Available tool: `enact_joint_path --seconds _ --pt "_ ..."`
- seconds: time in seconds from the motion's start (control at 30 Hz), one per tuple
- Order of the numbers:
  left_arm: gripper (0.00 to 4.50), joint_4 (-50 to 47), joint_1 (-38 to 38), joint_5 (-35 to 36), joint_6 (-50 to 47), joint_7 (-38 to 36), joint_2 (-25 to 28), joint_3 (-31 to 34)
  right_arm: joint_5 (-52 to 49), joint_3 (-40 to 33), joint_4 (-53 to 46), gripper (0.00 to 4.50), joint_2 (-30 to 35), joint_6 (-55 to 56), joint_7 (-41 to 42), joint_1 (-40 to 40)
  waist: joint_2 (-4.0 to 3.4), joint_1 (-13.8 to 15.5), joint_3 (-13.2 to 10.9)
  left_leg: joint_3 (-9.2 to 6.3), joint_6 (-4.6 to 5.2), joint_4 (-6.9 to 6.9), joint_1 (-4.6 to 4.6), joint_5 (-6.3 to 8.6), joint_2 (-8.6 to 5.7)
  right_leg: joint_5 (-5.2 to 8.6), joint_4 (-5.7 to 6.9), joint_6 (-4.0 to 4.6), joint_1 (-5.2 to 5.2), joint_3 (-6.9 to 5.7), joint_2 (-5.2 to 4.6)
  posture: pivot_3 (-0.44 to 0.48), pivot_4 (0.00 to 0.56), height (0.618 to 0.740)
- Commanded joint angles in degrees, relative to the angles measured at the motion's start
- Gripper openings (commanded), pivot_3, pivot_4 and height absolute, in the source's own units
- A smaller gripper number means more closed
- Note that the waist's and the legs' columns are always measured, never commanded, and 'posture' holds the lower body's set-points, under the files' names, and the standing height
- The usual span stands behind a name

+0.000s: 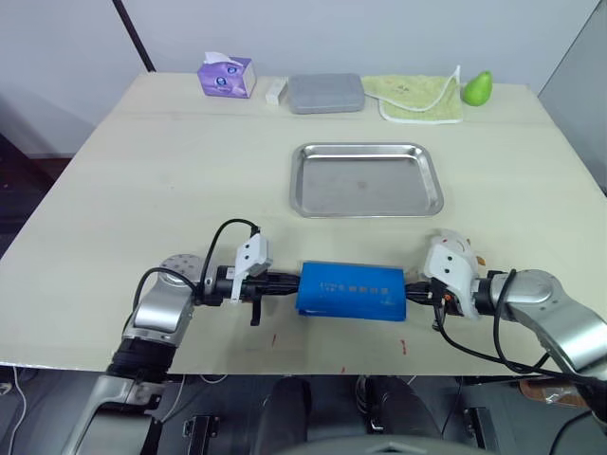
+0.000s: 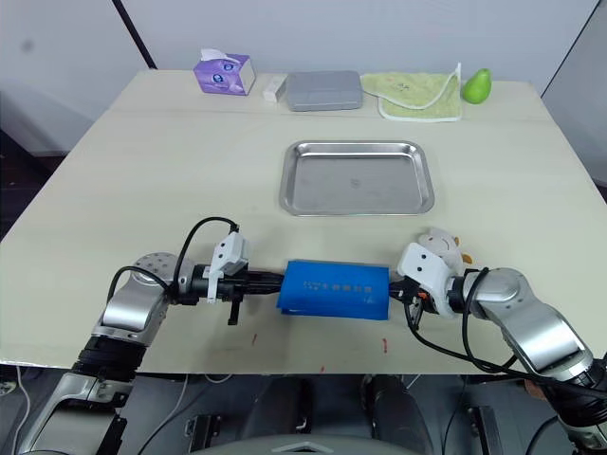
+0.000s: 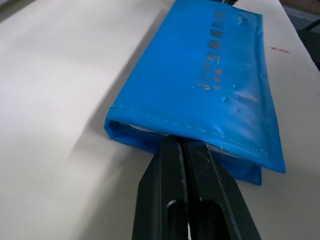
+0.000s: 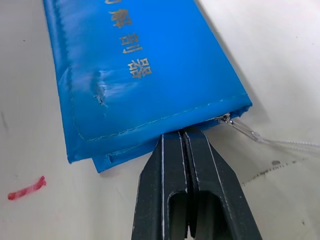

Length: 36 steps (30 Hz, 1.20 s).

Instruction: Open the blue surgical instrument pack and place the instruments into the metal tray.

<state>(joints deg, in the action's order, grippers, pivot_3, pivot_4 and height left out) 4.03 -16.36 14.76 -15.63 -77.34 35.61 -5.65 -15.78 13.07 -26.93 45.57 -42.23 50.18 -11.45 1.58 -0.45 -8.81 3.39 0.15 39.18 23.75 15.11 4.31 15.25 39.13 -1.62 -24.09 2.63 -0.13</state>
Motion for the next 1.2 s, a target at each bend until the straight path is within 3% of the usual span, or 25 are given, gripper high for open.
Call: enact_joint_path --seconds 0.03,0.43,0.57,0.67,0.7,0.8,0.83,0.93,1.2 --pt "0.08 -3.70 0.97 1.37 -0.46 0.01 -0.91 -2.41 -0.85 -1.10 -1.72 0.00 0.65 1.45 1.11 0.19 0.00 0.03 0.00 0.00 0.00 0.00 0.00 0.00 0.00 0.00 0.00 0.00 0.00 0.00 0.00 0.000 0.150 0.738" --pt "0.08 2.02 -0.26 -0.21 4.36 1.76 -1.81 -2.83 -0.45 -2.51 -0.29 0.00 0.72 1.81 0.26 0.89 -0.06 0.43 0.04 -0.07 0.00 0.02 -0.05 0.00 -0.03 0.00 -0.03 0.00 0.13 -0.03 0.00 0.000 0.150 0.738" --pt "0.08 4.21 0.29 0.83 5.71 2.25 -1.20 -0.47 -2.12 -6.82 1.68 0.00 0.00 2.48 -0.29 1.95 -0.07 0.83 0.04 -0.10 0.00 0.04 -0.05 0.00 -0.05 0.00 -0.05 -0.01 0.17 -0.02 0.00 0.000 0.150 0.738" --pt "1.27 5.39 2.36 3.44 6.53 1.91 0.66 3.19 -5.15 -12.53 0.80 1.23 2.20 3.74 2.48 5.85 -0.09 1.07 0.05 -0.12 0.00 0.03 -0.04 0.00 -0.05 0.00 -0.05 -0.01 0.17 -0.03 0.01 0.000 0.150 0.738" --pt "1.87 5.49 2.86 4.00 6.78 1.85 1.12 3.83 -5.98 -13.85 0.39 1.86 2.68 4.05 3.14 6.93 -0.09 1.07 0.05 -0.13 0.00 0.02 -0.04 0.00 -0.04 0.00 -0.09 0.00 0.17 -0.04 0.03 0.000 0.150 0.738" --pt "2.87 5.84 5.00 6.28 7.10 1.01 3.21 7.12 -8.90 -20.34 -1.62 3.03 4.42 5.64 6.02 12.60 -0.14 0.69 0.07 -0.15 0.00 0.01 -0.08 0.00 -0.01 0.00 -0.05 0.01 0.17 -0.04 0.07 0.000 0.150 0.738" --pt "3.01 5.74 5.69 7.10 7.07 0.63 3.86 8.10 -9.75 -22.41 -2.21 3.14 4.97 6.41 7.15 14.53 -0.14 0.50 0.07 -0.17 0.00 0.00 -0.10 0.00 0.00 0.01 -0.05 0.01 0.19 -0.04 0.09 0.000 0.150 0.738" --pt "4.29 3.76 8.20 11.54 4.59 -1.63 5.87 11.39 -13.43 -29.45 -3.89 4.45 4.65 7.99 9.94 19.81 -0.17 0.43 0.08 -0.21 0.00 -0.01 -0.08 0.00 0.00 0.01 -0.08 0.01 0.23 -0.09 0.08 0.000 0.150 0.738" --pt "4.41 -0.99 14.68 19.51 -0.09 -5.89 11.03 18.77 -19.52 -43.71 -6.72 4.49 1.85 15.98 17.63 33.52 -0.17 0.11 0.07 -0.30 0.00 -0.01 -0.09 0.01 -0.01 0.02 -0.19 0.00 0.33 -0.20 0.02 0.000 0.150 0.738"
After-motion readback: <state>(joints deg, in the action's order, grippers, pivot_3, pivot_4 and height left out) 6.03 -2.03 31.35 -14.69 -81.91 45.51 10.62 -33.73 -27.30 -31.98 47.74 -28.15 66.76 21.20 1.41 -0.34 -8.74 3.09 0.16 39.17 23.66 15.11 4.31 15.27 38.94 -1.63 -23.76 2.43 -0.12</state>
